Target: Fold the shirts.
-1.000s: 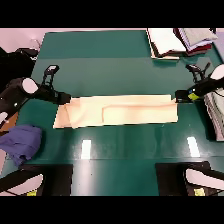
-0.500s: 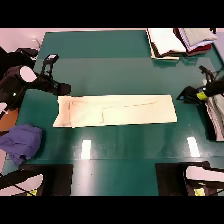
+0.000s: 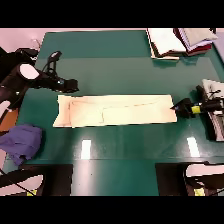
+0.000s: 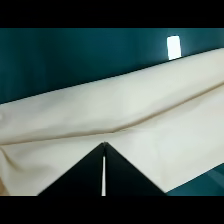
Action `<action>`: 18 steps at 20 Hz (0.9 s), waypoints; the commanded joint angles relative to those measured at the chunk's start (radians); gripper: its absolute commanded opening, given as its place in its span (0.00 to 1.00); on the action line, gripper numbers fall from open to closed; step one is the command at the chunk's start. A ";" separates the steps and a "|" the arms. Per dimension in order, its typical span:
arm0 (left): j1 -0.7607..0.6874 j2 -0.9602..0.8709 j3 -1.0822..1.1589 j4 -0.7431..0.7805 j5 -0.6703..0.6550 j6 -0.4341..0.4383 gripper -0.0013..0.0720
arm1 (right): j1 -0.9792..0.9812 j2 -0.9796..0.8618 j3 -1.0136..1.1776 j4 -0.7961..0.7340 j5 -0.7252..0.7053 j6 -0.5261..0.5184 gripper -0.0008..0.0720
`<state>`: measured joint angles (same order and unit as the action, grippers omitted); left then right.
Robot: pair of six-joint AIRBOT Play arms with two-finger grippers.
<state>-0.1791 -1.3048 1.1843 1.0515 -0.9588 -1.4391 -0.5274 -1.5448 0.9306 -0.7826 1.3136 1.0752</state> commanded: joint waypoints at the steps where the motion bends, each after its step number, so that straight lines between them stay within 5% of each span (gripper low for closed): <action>1: -0.095 -0.053 0.001 -0.034 0.054 -0.001 0.05 | 0.112 -0.050 0.025 0.031 -0.071 -0.029 0.48; 3: -0.170 -0.095 0.002 -0.034 0.121 -0.036 0.05 | 0.165 -0.037 0.071 0.031 -0.068 -0.030 0.13; 4: -0.204 -0.119 0.002 -0.034 0.155 -0.051 0.05 | 0.179 -0.011 0.089 0.031 -0.060 -0.030 0.08; 11: -0.363 -0.340 0.129 -0.039 0.205 -0.053 0.05 | 0.298 0.254 0.304 0.032 0.032 0.123 0.03; 18: -0.384 -0.402 0.174 -0.042 0.205 -0.056 0.05 | 0.531 0.317 0.559 0.032 0.022 0.252 0.03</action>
<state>-0.5533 -1.6882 1.3453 1.0119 -0.7624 -1.4944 -0.0849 -1.2472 1.4002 -0.7521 1.3437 1.2675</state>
